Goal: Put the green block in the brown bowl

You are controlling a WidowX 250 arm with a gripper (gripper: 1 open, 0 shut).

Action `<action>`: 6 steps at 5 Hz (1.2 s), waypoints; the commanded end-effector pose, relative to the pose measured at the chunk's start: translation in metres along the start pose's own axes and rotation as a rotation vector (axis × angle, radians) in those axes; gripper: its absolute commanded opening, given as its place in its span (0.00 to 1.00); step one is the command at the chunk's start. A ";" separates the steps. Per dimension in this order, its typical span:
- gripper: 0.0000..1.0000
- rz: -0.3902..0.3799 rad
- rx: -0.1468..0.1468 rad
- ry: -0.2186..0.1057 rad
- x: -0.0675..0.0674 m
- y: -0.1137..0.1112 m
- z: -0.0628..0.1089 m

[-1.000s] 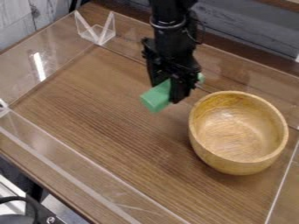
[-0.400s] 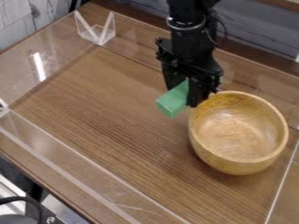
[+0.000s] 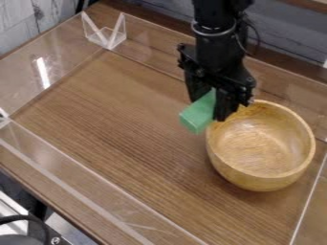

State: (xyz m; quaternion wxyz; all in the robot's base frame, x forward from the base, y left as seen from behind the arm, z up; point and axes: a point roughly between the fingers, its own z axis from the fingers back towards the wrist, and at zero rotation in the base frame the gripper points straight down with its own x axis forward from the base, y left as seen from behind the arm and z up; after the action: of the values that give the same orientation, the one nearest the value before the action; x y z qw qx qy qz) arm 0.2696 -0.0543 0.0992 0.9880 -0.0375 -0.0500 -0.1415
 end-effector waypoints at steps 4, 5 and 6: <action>0.00 0.002 0.010 -0.082 0.006 -0.029 0.015; 0.00 -0.005 0.008 -0.084 0.006 -0.034 0.013; 0.00 -0.011 0.008 -0.086 0.006 -0.038 0.010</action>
State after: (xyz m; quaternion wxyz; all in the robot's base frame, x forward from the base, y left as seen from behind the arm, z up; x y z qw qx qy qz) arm 0.2592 -0.0897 0.0968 0.9873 -0.0362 -0.0636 -0.1410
